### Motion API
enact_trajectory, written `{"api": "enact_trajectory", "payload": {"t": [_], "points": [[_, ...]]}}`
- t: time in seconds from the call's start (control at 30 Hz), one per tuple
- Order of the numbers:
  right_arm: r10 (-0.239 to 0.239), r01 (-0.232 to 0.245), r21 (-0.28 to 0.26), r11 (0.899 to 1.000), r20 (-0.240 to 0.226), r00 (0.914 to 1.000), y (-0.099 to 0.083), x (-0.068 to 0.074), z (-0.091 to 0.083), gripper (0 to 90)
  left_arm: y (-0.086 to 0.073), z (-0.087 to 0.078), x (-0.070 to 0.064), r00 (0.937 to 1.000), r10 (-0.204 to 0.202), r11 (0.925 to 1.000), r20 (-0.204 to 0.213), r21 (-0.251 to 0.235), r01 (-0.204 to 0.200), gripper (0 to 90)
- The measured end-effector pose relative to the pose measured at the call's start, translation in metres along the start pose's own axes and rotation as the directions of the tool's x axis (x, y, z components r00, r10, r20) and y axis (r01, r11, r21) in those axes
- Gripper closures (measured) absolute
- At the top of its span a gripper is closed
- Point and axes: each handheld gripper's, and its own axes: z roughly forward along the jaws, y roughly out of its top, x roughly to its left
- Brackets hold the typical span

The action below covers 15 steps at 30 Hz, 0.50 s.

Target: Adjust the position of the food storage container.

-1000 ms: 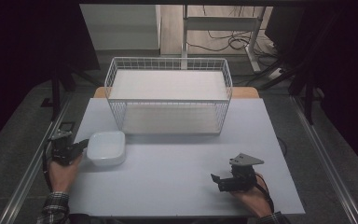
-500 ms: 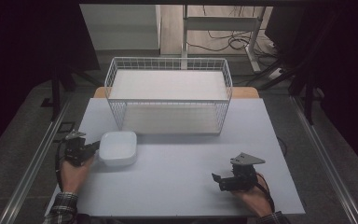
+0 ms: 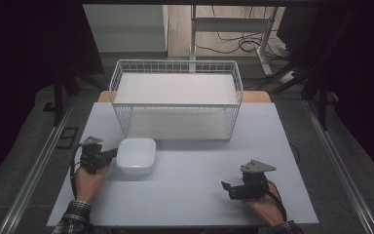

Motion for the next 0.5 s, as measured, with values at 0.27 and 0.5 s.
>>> {"api": "enact_trajectory", "payload": {"t": [0.27,0.5], "points": [[0.009,-0.009,0.005,1.000,0.005,1.0000,0.000,-0.001,0.000,5.3,0.003,0.012,-0.023,0.9981,0.046,0.9987,0.042,0.022,-0.047,89.8],[0.003,-0.004,0.025,1.000,0.022,0.9997,0.001,-0.001,0.000,1.8,0.004,0.021,-0.044,0.9929,0.083,0.9953,0.085,0.043,-0.087,89.8]]}}
